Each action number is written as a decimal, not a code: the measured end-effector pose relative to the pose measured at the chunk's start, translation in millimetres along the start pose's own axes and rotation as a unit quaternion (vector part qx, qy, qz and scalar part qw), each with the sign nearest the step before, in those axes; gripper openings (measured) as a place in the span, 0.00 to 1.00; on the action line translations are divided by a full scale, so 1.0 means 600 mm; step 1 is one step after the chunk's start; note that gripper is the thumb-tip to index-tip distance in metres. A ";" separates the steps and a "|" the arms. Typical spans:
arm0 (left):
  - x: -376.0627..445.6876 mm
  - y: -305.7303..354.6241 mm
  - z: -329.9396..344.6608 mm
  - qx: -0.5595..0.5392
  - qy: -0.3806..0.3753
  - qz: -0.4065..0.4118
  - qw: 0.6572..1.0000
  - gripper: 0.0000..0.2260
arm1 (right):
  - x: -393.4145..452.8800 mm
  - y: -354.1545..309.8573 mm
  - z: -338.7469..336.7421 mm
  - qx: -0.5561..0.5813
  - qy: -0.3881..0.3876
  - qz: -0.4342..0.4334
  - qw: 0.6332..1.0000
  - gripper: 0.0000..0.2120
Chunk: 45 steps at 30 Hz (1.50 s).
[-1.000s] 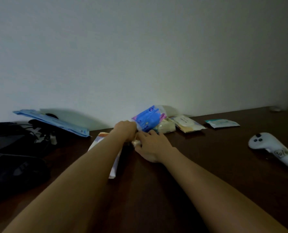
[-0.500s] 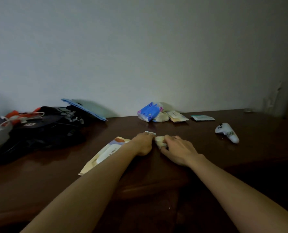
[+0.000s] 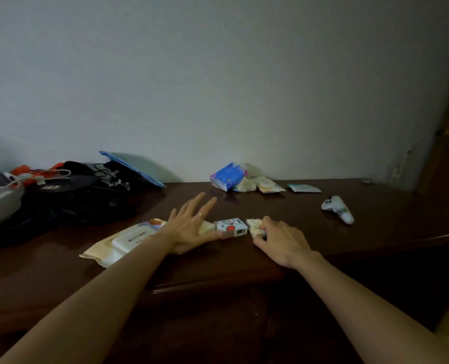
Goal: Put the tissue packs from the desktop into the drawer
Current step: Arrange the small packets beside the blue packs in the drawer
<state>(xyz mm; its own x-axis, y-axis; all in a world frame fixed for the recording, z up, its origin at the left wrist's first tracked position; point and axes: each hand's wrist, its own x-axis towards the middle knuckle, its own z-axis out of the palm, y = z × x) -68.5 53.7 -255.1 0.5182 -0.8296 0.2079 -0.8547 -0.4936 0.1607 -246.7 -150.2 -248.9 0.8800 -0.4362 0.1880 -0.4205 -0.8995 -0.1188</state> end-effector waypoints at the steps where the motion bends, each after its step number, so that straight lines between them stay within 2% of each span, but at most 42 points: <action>1: 0.007 -0.011 -0.001 -0.017 -0.007 -0.028 0.999 0.45 | 0.004 -0.002 0.002 -0.001 0.004 0.003 1.000 0.14; 3: 0.025 -0.009 0.003 -0.028 -0.013 -0.054 0.998 0.48 | 0.015 -0.008 0.009 -0.002 0.012 0.011 1.000 0.16; 6: 0.054 0.038 0.024 -0.011 -0.015 -0.031 0.999 0.49 | 0.035 -0.014 0.022 0.012 0.021 0.016 1.000 0.20; 10: 0.077 0.073 0.047 0.054 0.010 -0.021 0.998 0.43 | 0.043 0.003 0.036 0.104 0.027 0.003 0.994 0.35; 15: 0.060 0.075 0.049 0.072 0.058 -0.072 0.993 0.32 | 0.053 0.008 0.040 0.074 0.022 -0.036 0.996 0.24; 18: 0.019 0.092 0.038 0.049 0.082 -0.113 0.989 0.30 | 0.043 0.006 0.041 0.065 0.076 -0.023 0.995 0.18; 20: -0.024 0.113 0.031 0.030 0.099 -0.112 0.988 0.29 | 0.029 0.004 0.041 0.062 0.115 -0.024 0.991 0.15; 23: -0.106 0.158 0.031 0.036 0.139 -0.080 0.986 0.27 | -0.011 -0.009 0.040 0.091 0.129 -0.033 0.987 0.12; 26: -0.197 0.194 0.051 0.087 0.219 -0.025 0.971 0.26 | -0.067 -0.029 0.053 0.109 0.136 -0.058 0.983 0.12; 29: -0.286 0.201 0.092 0.052 0.271 -0.016 0.961 0.25 | -0.131 -0.048 0.073 0.150 0.210 -0.081 0.963 0.10; 32: -0.368 0.190 0.176 -0.011 0.242 -0.073 0.967 0.27 | -0.214 -0.058 0.120 0.195 0.320 -0.087 0.923 0.15; 34: -0.421 0.178 0.245 -0.045 0.201 -0.124 0.971 0.27 | -0.277 -0.060 0.181 0.243 0.331 -0.113 0.905 0.21; 36: -0.472 0.167 0.316 -0.064 0.156 -0.165 0.972 0.27 | -0.336 -0.054 0.260 0.273 0.274 -0.121 0.914 0.24; 39: -0.538 0.156 0.410 -0.133 0.104 -0.264 0.950 0.27 | -0.400 -0.035 0.379 0.307 0.063 -0.048 0.949 0.28; 40: -0.553 0.153 0.433 -0.191 0.079 -0.309 0.928 0.27 | -0.417 -0.027 0.415 0.297 -0.011 -0.028 0.954 0.29; 42: -0.576 0.149 0.471 -0.339 0.023 -0.370 0.865 0.28 | -0.445 -0.009 0.481 0.257 -0.143 -0.011 0.956 0.28; 44: -0.595 0.146 0.501 -0.438 -0.013 -0.387 0.811 0.27 | -0.466 0.008 0.533 0.215 -0.236 -0.013 0.948 0.26; 45: -0.604 0.146 0.513 -0.455 -0.021 -0.389 0.801 0.25 | -0.475 0.017 0.553 0.197 -0.275 -0.024 0.941 0.24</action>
<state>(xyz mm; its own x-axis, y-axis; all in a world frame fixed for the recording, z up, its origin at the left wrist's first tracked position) -340.6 231.0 -613.6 0.8650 -0.3809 -0.3268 0.1123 -0.4877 0.8658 -428.2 -26.7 -627.3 0.9222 -0.2192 -0.3185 -0.3590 -0.7913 -0.4948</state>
